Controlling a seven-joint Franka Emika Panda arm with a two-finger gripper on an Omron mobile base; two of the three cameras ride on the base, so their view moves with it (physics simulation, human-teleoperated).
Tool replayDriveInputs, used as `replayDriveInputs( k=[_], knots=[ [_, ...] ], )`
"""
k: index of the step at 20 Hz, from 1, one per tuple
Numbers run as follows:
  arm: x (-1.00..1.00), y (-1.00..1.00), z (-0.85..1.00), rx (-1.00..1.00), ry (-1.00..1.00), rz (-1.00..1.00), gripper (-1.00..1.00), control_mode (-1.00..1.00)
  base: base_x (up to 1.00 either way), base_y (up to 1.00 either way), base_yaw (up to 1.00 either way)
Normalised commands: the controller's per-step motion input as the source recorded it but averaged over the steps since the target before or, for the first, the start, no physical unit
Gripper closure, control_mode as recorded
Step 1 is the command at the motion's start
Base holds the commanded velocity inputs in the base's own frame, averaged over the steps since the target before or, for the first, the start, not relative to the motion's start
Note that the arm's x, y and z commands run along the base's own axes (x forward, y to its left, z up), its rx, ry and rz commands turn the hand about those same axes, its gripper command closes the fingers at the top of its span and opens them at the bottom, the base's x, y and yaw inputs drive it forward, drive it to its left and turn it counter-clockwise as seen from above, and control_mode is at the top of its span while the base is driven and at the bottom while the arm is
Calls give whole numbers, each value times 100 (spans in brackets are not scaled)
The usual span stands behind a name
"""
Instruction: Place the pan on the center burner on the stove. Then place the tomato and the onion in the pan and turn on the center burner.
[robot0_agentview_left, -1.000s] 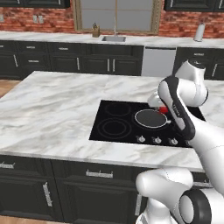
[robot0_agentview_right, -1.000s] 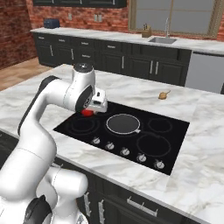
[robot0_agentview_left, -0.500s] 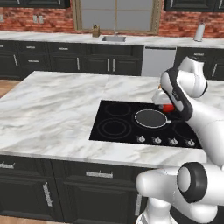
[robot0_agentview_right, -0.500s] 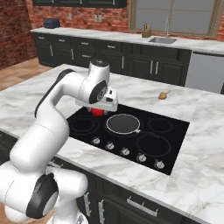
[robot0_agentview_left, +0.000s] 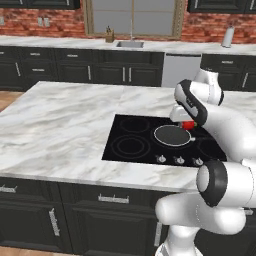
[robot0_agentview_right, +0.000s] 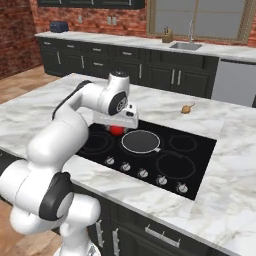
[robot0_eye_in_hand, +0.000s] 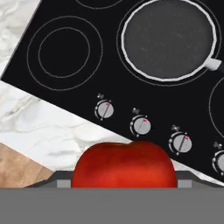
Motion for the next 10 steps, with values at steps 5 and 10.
replayDriveInputs(
  k=[5,10],
  knots=[
    [3,-24,-20,0,0,0,100,-100,0,0,0],
    [7,-20,-24,0,0,0,100,-100,0,0,0]
  ],
)
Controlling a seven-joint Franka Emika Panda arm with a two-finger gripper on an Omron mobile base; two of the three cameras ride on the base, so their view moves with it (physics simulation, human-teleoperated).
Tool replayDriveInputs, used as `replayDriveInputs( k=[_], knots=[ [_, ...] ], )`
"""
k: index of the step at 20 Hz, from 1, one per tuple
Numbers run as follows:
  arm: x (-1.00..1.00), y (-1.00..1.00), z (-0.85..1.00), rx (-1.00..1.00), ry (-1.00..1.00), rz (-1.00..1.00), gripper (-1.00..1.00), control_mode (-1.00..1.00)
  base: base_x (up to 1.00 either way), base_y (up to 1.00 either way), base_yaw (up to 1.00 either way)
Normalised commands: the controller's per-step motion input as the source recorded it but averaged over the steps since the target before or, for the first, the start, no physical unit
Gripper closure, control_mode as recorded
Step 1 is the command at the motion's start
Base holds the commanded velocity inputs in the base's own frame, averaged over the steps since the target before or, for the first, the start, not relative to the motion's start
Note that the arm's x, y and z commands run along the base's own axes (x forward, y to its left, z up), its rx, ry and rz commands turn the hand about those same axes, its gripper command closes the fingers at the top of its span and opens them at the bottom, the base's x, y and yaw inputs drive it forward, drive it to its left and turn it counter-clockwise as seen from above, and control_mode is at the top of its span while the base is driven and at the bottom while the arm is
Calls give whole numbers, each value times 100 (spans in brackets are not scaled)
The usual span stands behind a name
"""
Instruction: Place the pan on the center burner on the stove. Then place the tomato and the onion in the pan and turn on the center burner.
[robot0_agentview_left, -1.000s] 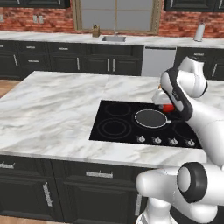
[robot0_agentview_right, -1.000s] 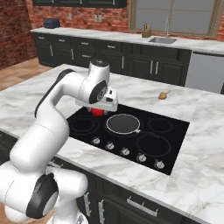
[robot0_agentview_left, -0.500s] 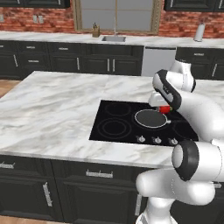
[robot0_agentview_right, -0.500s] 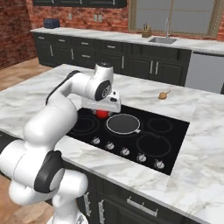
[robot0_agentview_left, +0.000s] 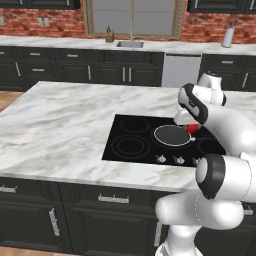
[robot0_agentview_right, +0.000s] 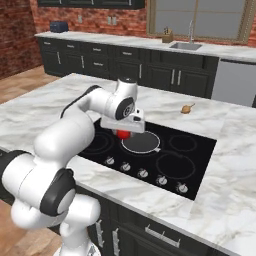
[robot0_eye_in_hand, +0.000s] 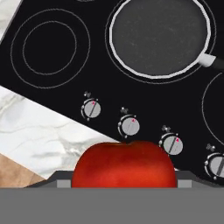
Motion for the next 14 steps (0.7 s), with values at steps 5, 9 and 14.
replayDriveInputs(
  k=[5,9,14],
  knots=[
    [20,-5,-22,0,0,0,100,-100,0,0,0],
    [33,0,-21,0,0,0,100,-100,0,0,0],
    [36,0,-18,0,1,0,100,-100,0,0,0]
  ],
)
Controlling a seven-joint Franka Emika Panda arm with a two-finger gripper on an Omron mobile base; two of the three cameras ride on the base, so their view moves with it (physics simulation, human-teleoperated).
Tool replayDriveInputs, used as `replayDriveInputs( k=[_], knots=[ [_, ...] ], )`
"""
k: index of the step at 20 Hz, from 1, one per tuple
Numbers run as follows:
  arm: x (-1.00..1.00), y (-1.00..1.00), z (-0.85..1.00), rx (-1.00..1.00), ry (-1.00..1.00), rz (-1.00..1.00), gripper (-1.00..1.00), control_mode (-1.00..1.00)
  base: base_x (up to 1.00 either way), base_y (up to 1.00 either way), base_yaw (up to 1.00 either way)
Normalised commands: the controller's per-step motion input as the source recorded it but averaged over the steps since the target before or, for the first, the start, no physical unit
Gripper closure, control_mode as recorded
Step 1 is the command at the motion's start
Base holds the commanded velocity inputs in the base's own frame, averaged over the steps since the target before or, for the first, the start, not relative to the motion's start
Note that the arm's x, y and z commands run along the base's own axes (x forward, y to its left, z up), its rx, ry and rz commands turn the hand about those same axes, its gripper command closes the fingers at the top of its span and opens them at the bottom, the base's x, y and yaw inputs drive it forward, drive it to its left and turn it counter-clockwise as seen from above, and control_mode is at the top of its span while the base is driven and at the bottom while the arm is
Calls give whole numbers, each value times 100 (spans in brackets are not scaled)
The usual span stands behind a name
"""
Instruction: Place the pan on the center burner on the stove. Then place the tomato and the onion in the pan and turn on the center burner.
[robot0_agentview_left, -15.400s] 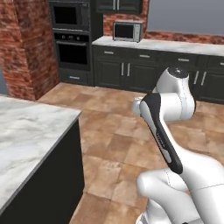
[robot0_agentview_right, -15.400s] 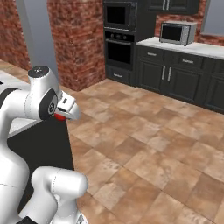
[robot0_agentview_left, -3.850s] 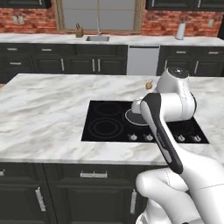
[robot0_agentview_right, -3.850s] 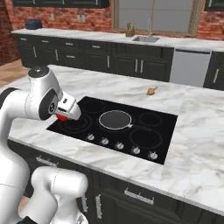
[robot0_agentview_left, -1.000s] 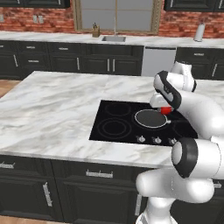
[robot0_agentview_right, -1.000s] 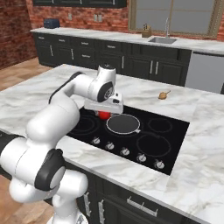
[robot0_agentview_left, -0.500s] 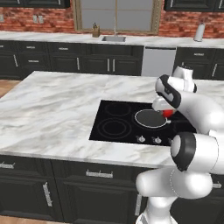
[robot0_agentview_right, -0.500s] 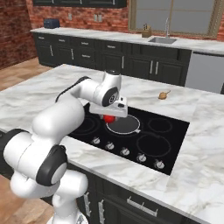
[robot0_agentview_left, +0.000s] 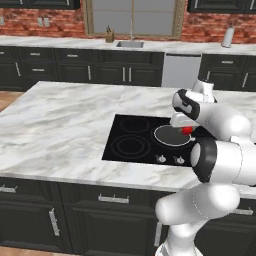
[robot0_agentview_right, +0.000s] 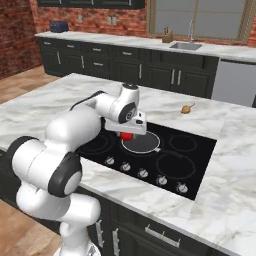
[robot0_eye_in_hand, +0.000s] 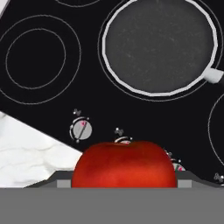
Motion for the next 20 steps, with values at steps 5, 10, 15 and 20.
replayDriveInputs(
  k=[5,10,15,20],
  knots=[
    [42,0,-20,0,2,0,100,-100,0,0,0],
    [38,-3,-18,0,1,0,100,-100,0,0,0],
    [39,-11,-27,-1,1,2,100,-100,0,0,0],
    [40,-9,-32,-2,1,3,100,-100,0,0,0]
  ],
)
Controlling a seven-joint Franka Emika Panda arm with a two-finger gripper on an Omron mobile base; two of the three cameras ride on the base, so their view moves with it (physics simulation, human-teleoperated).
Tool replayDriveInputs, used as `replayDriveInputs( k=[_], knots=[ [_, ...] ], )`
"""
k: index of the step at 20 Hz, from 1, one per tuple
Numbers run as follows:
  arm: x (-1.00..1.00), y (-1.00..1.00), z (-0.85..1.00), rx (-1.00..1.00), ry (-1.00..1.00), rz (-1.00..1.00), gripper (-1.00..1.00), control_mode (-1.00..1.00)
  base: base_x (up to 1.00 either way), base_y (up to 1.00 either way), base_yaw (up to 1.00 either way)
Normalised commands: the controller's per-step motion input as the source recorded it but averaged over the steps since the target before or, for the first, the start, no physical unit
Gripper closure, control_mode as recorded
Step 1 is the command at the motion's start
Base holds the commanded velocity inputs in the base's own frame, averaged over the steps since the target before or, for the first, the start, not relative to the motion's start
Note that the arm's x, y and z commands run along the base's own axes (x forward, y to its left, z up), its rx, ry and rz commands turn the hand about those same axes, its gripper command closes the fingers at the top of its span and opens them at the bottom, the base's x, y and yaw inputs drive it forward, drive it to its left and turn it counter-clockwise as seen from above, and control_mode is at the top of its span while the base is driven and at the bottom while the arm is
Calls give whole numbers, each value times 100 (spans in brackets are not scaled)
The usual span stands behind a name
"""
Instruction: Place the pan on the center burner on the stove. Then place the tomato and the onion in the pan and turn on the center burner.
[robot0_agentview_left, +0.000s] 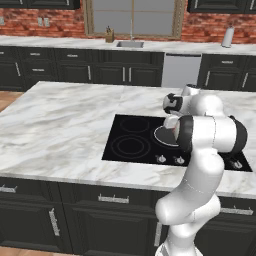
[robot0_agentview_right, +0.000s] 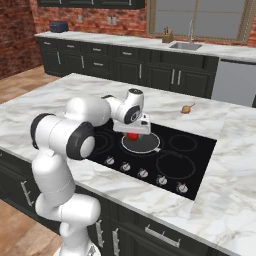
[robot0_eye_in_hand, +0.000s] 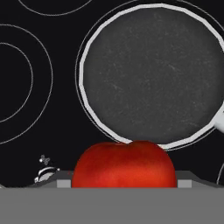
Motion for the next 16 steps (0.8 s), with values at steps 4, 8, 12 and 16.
replayDriveInputs(
  k=[4,8,12,16],
  knots=[
    [41,-7,-26,-1,1,3,100,-100,0,0,0],
    [51,-1,-26,-1,4,3,100,-100,0,0,0],
    [51,0,-25,-1,5,3,100,-100,0,0,0],
    [51,0,-26,-2,5,3,100,-100,0,0,0]
  ],
)
